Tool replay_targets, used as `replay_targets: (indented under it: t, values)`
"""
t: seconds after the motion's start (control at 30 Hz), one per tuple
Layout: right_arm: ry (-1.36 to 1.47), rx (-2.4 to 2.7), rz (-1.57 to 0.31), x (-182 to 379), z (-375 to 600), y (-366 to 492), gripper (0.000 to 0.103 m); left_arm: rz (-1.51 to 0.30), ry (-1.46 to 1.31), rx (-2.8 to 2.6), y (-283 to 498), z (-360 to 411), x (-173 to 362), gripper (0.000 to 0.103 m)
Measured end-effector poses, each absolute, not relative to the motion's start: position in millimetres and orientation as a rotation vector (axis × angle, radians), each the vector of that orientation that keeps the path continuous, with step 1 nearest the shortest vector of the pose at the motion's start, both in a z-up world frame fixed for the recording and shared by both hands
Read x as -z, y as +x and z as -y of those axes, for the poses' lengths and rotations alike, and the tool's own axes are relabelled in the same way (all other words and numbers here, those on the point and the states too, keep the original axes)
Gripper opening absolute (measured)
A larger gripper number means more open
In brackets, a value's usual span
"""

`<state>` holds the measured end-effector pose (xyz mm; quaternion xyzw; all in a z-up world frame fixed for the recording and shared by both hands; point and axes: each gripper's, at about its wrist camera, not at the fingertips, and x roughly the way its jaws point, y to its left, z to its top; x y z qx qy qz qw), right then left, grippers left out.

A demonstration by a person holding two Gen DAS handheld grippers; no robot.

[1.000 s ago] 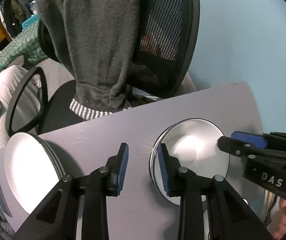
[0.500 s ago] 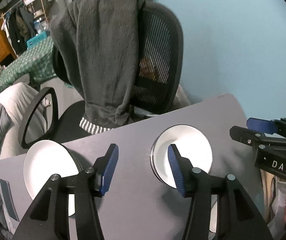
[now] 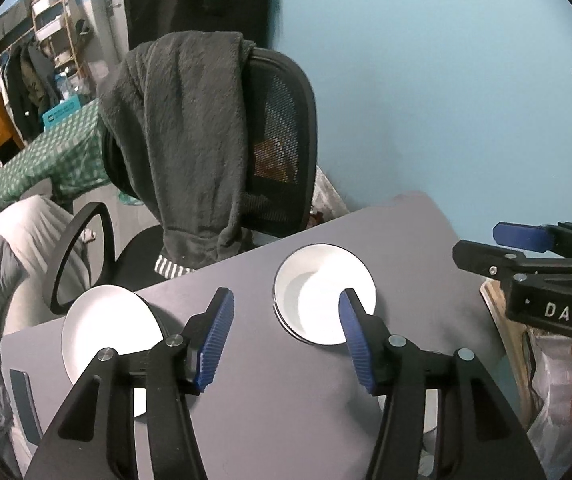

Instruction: Organize plates and bowls

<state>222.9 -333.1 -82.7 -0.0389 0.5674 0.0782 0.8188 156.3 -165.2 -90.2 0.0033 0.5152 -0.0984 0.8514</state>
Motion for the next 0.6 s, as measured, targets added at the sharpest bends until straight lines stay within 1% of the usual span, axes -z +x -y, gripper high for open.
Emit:
replay_targets:
  t: [0.03,0.07,0.13,0.5,0.57,0.6]
  values:
    - [-0.08,-0.162,-1.206,80.7,333.6,220.2,0.06,-1.087,0.009,0.213,154.6,166.1,89.6,0.062]
    - [-0.073,-0.155,-1.201,78.5,336.0,216.2,0.06,-1.086,0.008,0.219,152.8,166.5,88.3,0.07]
    - [-0.062,-0.148,-1.196,74.6,338.6,211.0,0.063,-1.065,0.004,0.226,147.9,166.7,84.7,0.07]
    - [-0.01,-0.078,-1.19,67.7,364.2,181.4,0.063,-1.072,-0.008,0.29,127.6,171.2,80.6,0.071]
    - [0.004,-0.061,-1.192,67.1,370.8,174.2,0.064,-1.078,0.0,0.302,124.0,172.9,81.5,0.076]
    - [0.015,-0.053,-1.195,67.7,373.8,171.3,0.065,-1.08,0.005,0.307,122.7,173.7,82.0,0.077]
